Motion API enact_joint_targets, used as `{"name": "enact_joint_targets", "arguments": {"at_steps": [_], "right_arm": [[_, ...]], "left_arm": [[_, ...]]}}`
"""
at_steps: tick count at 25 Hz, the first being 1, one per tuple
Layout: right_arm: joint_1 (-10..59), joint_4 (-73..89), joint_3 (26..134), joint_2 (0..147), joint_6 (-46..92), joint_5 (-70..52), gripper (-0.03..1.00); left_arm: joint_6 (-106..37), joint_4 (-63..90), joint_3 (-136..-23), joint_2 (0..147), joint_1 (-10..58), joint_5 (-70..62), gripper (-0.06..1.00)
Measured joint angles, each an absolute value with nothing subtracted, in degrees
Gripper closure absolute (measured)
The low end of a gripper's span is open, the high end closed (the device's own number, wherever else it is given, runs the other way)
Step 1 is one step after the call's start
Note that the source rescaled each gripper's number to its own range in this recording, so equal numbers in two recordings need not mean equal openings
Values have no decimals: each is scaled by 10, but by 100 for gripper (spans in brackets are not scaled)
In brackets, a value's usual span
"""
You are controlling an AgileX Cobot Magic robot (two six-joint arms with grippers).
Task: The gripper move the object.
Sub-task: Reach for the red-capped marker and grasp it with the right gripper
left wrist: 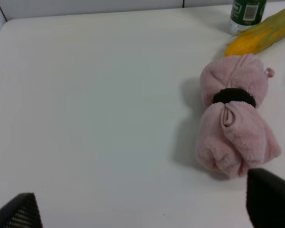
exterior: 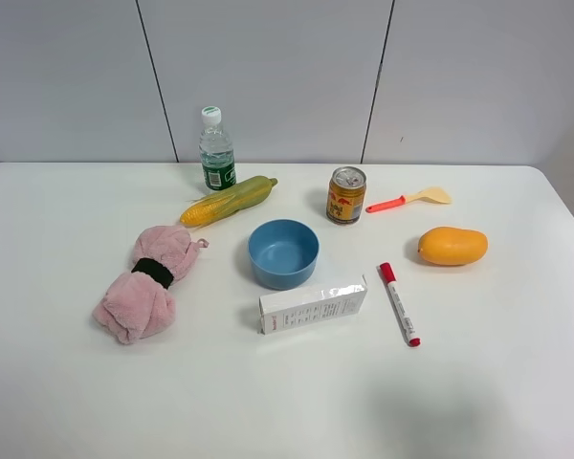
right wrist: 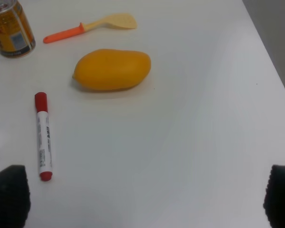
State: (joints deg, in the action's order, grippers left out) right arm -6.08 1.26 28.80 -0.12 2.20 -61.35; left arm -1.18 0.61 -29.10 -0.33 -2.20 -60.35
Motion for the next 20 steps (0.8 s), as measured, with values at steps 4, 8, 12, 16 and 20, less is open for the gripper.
{"name": "enact_joint_targets", "arguments": {"at_steps": [4,8,12,16,20], "right_arm": [[-61,13,288,-1,22,-614,-3],[-61,13,288,-1,22,-614,-3],[-61,13,288,-1,22,-614,-3],[-61,13,288,-1,22,-614,-3],[-61,13,288,-1,22,-614,-3]], "left_arm": [[-12,6,-291,-3,-22,-603,-6],[-12,6,-291,-3,-22,-603,-6],[-12,6,-291,-3,-22,-603,-6],[-12,6,-291,-3,-22,-603,-6],[-12,6,-291,-3,-22,-603,-6]]}}
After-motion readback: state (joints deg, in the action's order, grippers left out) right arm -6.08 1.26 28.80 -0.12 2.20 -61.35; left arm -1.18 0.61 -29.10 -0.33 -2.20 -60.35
